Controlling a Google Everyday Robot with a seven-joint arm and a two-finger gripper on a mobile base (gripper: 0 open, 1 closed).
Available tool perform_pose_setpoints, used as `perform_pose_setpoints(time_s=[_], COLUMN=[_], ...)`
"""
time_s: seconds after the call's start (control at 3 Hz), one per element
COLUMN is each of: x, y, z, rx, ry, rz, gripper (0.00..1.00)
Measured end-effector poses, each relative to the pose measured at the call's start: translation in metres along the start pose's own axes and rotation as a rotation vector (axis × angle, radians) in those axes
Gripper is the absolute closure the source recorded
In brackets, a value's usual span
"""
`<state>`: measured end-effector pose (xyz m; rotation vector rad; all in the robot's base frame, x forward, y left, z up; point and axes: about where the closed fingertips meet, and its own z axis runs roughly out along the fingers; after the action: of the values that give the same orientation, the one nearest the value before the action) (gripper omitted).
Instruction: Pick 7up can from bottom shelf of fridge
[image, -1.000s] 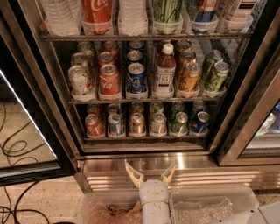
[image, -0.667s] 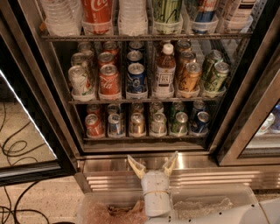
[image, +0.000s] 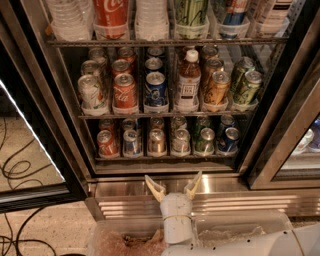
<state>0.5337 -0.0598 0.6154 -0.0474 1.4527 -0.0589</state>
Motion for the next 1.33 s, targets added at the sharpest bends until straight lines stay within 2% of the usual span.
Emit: perform_pose_setpoints(time_s=[0.33,0.67,1.33], x=[0.012,0.012,0.004], y=[-0.033,-0.033,-0.018], z=[0.018,0.025,0.050], rx=[0.097,0.079,-0.001], ry=[-0.003,-0.015,-0.048], rz=[-0.020,-0.025,-0.038], gripper=[0.00,0.00,0.00])
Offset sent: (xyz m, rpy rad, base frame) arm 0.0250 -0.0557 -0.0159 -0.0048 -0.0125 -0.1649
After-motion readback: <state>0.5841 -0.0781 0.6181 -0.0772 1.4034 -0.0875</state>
